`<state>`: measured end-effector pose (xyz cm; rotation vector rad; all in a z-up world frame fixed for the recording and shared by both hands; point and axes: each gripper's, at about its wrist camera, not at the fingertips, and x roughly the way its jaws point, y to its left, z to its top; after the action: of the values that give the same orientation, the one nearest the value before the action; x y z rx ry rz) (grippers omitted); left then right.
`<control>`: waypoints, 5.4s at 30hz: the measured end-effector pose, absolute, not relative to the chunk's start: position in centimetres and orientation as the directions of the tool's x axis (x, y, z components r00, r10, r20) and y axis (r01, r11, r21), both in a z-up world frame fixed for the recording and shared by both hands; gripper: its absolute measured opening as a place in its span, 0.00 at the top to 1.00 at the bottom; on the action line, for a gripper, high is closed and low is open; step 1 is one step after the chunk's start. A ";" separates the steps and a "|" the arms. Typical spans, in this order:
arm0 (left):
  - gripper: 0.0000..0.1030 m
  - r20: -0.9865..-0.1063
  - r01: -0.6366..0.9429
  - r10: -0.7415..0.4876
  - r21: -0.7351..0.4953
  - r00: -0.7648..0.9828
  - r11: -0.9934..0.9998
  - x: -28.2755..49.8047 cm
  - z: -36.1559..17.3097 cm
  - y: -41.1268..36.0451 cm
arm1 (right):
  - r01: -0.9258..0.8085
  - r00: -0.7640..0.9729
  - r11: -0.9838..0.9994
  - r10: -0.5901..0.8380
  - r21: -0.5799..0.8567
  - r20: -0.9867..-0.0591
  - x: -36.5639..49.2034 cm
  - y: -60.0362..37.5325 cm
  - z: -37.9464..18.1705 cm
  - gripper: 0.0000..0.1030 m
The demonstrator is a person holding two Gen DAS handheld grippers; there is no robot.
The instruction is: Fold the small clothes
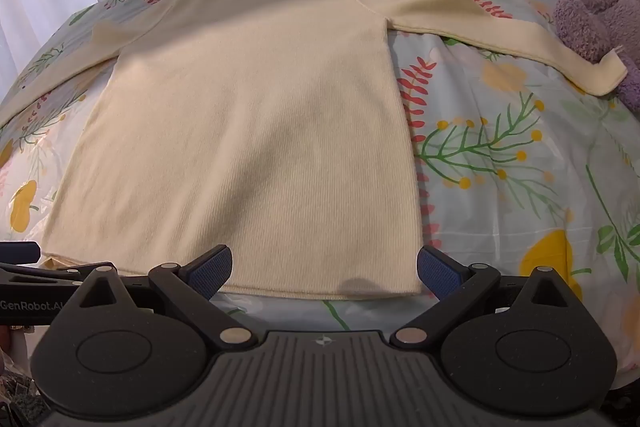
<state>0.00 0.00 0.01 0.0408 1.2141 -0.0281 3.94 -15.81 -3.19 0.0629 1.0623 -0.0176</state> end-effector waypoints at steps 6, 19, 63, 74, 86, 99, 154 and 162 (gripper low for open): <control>0.00 -0.940 0.047 -0.005 0.011 0.342 0.999 0.0 0.0 0.0 | 0.040 0.484 0.998 0.015 0.040 -0.875 3.9 -15.8 -3.2 0.04; 0.00 -0.938 0.044 0.000 0.016 0.347 0.999 0.0 -0.2 0.0 | 0.028 0.478 0.999 0.014 0.031 -0.878 4.2 -15.6 -3.1 0.04; 0.00 -0.932 0.042 -0.009 0.007 0.363 0.999 -0.1 -0.8 0.1 | 0.019 0.461 0.999 0.026 0.039 -0.887 4.4 -15.5 -3.8 0.04; 0.00 -0.924 0.029 -0.030 -0.021 0.381 0.999 0.2 -0.8 0.6 | -0.006 0.468 0.996 0.079 0.086 -0.880 4.4 -15.4 -3.8 0.04; 0.00 -0.939 0.057 -0.058 -0.041 0.340 0.998 2.1 -1.2 -0.1 | 0.023 0.393 0.968 0.220 0.248 -0.893 6.0 -18.0 -5.5 0.04; 0.00 -0.833 -0.031 0.008 -0.011 0.553 0.999 13.1 0.5 0.9 | 0.536 0.786 0.775 -0.315 0.335 -0.531 11.2 -42.6 -3.3 0.04; 0.41 -0.648 0.175 -0.726 -0.706 0.231 0.686 33.9 -7.8 -3.8 | 0.210 0.772 0.867 0.136 0.452 -0.620 21.6 -28.3 -7.0 0.85; 0.95 -0.696 0.143 -0.665 -0.654 0.271 0.743 34.6 -7.6 -5.3 | 0.195 0.767 0.841 0.190 0.505 -0.613 21.2 -28.6 -7.9 0.85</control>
<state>34.59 -5.26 -7.57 -0.5241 1.1803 -0.5792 21.23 -28.64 -7.94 0.5848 0.7070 -0.0033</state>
